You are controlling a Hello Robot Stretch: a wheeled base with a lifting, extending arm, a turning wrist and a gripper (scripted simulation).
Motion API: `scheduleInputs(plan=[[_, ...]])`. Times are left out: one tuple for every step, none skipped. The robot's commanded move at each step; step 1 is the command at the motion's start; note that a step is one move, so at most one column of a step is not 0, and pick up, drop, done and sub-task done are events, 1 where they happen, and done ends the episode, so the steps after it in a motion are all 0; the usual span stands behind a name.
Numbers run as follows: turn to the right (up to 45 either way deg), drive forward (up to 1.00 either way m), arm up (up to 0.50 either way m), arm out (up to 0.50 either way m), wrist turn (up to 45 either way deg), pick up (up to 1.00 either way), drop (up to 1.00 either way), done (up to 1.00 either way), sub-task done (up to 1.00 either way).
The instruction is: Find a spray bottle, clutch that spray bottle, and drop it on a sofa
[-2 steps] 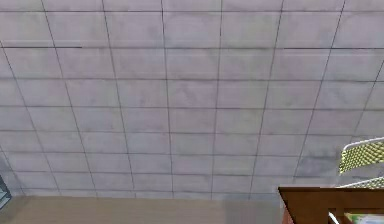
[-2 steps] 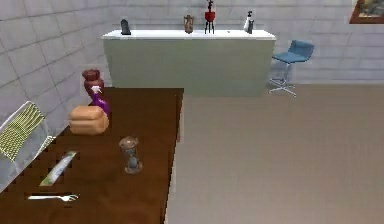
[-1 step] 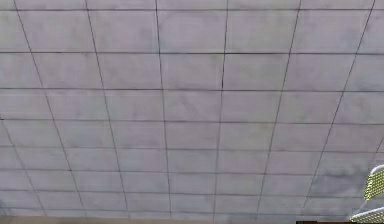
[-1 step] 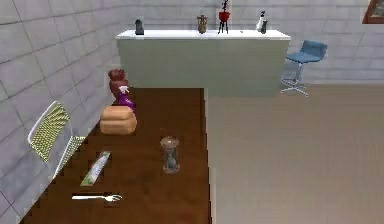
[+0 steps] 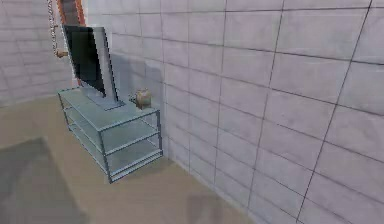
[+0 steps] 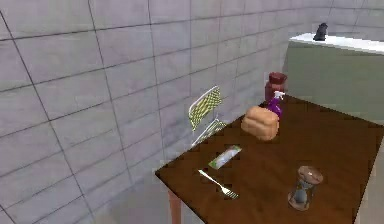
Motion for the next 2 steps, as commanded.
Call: scheduleInputs(plan=[[-42.0,0.0,0.0,0.0,0.0,0.0,0.0,0.0,0.0],[0.0,0.1,0.0,0.0,0.0,0.0,0.0,0.0,0.0]])
